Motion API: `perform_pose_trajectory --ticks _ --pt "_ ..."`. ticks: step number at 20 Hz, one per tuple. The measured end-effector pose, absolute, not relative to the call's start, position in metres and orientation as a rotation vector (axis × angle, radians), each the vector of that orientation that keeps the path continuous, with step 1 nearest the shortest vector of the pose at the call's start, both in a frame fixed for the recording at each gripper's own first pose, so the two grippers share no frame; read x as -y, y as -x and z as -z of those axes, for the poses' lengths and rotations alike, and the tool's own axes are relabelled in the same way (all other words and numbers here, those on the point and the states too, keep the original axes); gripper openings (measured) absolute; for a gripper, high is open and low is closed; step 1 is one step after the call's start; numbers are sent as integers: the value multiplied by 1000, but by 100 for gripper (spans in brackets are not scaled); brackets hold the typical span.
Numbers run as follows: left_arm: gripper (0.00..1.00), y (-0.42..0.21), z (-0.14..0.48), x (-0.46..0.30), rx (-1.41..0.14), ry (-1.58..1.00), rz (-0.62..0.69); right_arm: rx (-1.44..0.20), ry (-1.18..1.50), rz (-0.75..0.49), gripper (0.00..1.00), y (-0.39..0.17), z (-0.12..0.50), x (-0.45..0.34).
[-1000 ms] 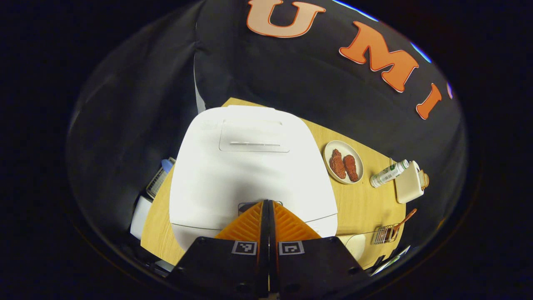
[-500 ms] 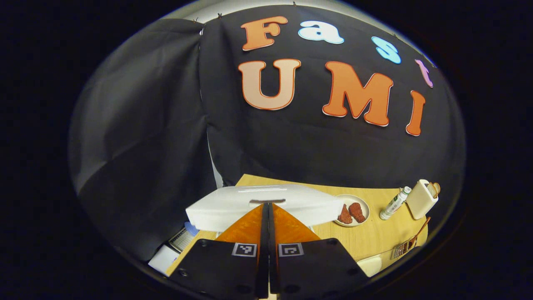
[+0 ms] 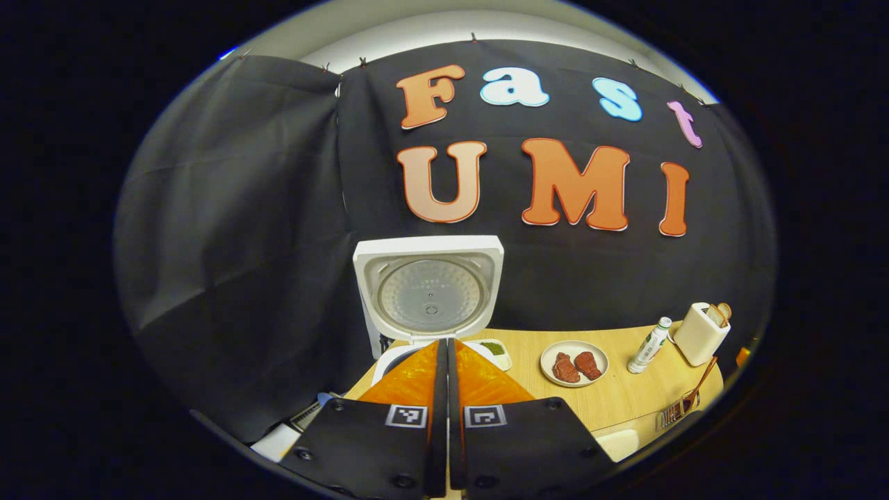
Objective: Close the left gripper, press the button to open the rice cooker; take a wooden spoon from the chopstick holder with the right hand, scoop a spoonful of rice and pour it into the rice cooker, then put the wooden spoon back into the chopstick holder.
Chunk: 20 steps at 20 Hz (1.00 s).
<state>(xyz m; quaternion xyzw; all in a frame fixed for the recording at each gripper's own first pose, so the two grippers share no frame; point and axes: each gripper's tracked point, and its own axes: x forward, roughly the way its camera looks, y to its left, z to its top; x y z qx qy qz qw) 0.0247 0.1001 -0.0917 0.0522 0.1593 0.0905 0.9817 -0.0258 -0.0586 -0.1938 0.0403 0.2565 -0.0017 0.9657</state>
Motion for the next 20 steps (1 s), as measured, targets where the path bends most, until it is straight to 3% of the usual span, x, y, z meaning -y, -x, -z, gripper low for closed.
perform_pose_trajectory --ticks 1,2,3,7,11,20 --pt "18 -19 90 -91 -310 -115 -175 -543 -93 -10 96 23 202 58" --pt "23 -14 86 -87 -295 -123 -184 -565 -105 -18 96 18 209 59" --pt "41 -7 83 -81 -281 -122 -183 -585 -120 -31 96 12 217 60" --pt "81 21 76 -67 -239 -105 -208 -679 -165 -80 96 -7 250 58" --pt "87 46 80 -63 -246 -130 -264 -760 -188 -119 92 -27 281 55" --pt "86 73 92 -41 -288 -169 -307 -921 -273 -140 55 -53 338 50"
